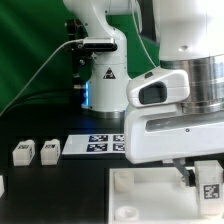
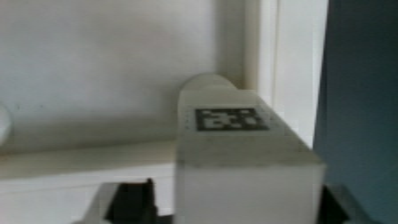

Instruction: Assemble one leg

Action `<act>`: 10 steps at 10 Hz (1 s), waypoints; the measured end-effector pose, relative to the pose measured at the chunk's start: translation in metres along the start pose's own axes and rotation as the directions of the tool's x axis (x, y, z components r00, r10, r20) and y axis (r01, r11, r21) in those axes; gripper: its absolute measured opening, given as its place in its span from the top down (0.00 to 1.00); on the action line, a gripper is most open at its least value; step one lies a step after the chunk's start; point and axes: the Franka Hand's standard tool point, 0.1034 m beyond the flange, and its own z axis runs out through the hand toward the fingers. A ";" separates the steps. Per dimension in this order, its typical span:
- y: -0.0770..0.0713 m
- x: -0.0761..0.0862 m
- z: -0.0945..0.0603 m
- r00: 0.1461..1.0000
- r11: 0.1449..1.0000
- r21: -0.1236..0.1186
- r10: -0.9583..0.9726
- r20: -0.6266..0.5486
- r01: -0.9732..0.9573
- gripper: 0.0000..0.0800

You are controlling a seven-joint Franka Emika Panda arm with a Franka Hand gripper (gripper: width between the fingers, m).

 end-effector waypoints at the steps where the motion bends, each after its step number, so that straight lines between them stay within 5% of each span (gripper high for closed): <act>1: 0.000 0.000 0.000 0.995 0.995 0.002 0.100 0.001 -0.100 0.63; 3: 0.000 0.001 -0.001 0.928 0.928 -0.001 0.372 -0.001 -0.372 0.63; 6: 0.004 0.000 0.001 0.478 0.479 0.005 0.878 0.029 -0.878 0.63; 8: 0.007 -0.001 0.000 0.237 0.238 -0.002 0.968 0.085 -0.971 0.63; 10: 0.005 -0.001 0.000 0.183 0.185 -0.015 0.979 0.086 -0.983 0.63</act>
Offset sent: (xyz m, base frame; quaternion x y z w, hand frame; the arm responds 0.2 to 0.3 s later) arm 0.0160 0.0033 0.0112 -0.0258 0.0191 0.4920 0.8700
